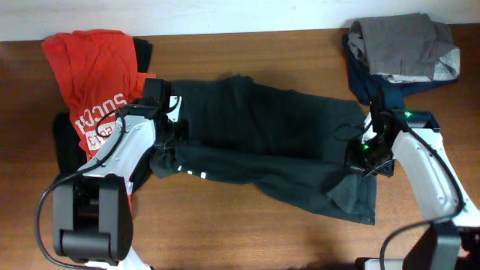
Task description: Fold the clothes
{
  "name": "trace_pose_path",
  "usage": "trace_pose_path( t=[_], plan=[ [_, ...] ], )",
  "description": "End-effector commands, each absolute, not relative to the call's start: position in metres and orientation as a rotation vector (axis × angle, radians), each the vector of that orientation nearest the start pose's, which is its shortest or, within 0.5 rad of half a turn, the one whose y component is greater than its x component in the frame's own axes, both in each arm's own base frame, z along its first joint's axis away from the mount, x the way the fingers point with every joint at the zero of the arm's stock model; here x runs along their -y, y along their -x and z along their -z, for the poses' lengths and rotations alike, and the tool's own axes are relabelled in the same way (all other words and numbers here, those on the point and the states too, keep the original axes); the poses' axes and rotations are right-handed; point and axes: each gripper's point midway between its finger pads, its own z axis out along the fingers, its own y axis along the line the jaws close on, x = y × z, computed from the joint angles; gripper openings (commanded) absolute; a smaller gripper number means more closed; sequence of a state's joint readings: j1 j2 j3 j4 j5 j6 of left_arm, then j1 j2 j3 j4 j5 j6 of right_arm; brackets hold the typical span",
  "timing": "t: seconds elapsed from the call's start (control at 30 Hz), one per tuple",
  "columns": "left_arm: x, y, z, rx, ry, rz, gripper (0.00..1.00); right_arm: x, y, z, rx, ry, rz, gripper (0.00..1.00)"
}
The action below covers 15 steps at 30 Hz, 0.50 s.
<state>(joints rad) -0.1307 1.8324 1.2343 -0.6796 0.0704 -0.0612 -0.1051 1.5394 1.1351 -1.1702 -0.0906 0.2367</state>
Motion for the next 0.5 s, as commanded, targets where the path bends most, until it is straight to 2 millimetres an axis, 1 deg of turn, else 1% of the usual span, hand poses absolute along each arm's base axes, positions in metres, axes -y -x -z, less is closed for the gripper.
trace_pose_path(
  t=[0.0, 0.07, 0.1, 0.17, 0.27, 0.33, 0.47],
  plan=[
    [0.063, -0.398, -0.044, -2.819, -0.159, 0.125, 0.00, 0.034, -0.258, -0.074, -3.102, -0.667, -0.106, 0.04],
    [0.057, -0.404, -0.045, -2.796, -0.147, 0.072, 0.00, 0.045, -0.267, -0.070, -3.061, -0.702, -0.106, 0.04],
    [0.054, -0.405, -0.045, -2.792, -0.141, 0.045, 0.00, 0.048, -0.273, -0.069, -3.039, -0.691, -0.113, 0.04],
    [0.043, -0.407, -0.046, -2.789, -0.116, -0.035, 0.00, 0.052, -0.291, -0.070, -2.969, -0.650, -0.126, 0.04],
    [0.032, -0.409, -0.046, -2.783, -0.049, -0.085, 0.00, 0.054, -0.306, -0.072, -2.912, -0.615, -0.127, 0.04],
    [0.027, -0.411, -0.047, -2.775, -0.029, -0.087, 0.00, 0.055, -0.313, -0.073, -2.890, -0.565, -0.125, 0.04],
    [0.029, -0.417, -0.050, -2.746, -0.030, -0.082, 0.00, 0.057, -0.322, -0.074, -2.859, -0.552, -0.123, 0.04]
  ],
)
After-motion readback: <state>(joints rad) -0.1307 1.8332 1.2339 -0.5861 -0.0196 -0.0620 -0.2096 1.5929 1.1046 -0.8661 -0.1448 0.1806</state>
